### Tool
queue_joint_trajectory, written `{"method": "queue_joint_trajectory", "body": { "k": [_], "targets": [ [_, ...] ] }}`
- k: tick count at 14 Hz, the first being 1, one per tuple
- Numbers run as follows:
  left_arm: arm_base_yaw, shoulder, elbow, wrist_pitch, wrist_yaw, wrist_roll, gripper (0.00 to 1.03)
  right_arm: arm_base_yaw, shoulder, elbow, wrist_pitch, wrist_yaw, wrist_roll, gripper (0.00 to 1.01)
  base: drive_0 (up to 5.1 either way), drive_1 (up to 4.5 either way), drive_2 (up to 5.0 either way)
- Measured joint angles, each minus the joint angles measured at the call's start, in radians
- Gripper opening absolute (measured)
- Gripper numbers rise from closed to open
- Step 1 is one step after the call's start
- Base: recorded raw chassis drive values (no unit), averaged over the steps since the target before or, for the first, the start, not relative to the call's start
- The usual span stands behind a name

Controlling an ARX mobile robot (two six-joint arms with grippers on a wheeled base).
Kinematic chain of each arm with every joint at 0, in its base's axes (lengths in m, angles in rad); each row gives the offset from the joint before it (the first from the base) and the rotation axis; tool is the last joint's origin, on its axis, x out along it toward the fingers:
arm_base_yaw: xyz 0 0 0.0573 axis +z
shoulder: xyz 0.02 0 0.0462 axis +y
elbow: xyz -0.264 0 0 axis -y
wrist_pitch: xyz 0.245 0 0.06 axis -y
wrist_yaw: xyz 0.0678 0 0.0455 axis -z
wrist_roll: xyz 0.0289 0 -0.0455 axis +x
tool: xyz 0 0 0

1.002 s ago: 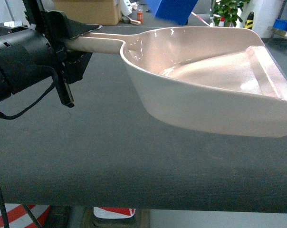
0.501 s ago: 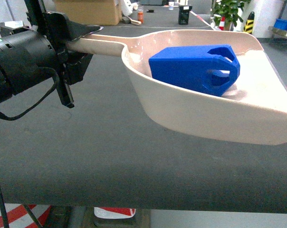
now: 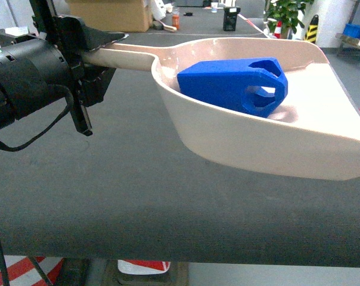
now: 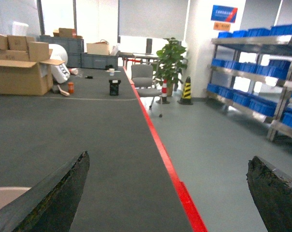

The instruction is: Place part in tray to right shelf

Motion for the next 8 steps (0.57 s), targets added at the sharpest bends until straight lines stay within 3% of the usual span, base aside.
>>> {"method": "queue_joint_trajectory", "body": {
  "k": [1, 3, 5, 8],
  "targets": [
    [0.000, 0.000, 0.000, 0.000, 0.000, 0.000, 0.13, 0.001, -0.022, -0.037, 0.019, 0.001, -0.022, 0.98, 0.0, 0.00, 0.0],
    [0.000, 0.000, 0.000, 0.000, 0.000, 0.000, 0.13, 0.008, -0.046, -0.125, 0.015, -0.005, -0.104, 0.98, 0.0, 0.00, 0.0],
    [0.004, 0.001, 0.000, -0.008, -0.007, 0.002, 0.13, 0.009, -0.043, -0.124, 0.017, -0.015, -0.126, 0.98, 4.5, -4.07, -0.2],
    [0.002, 0.000, 0.000, -0.001, 0.000, 0.001, 0.13, 0.009, -0.047, -0.122, 0.018, -0.013, -0.132, 0.98, 4.8, -2.59, -2.6]
  ]
}}
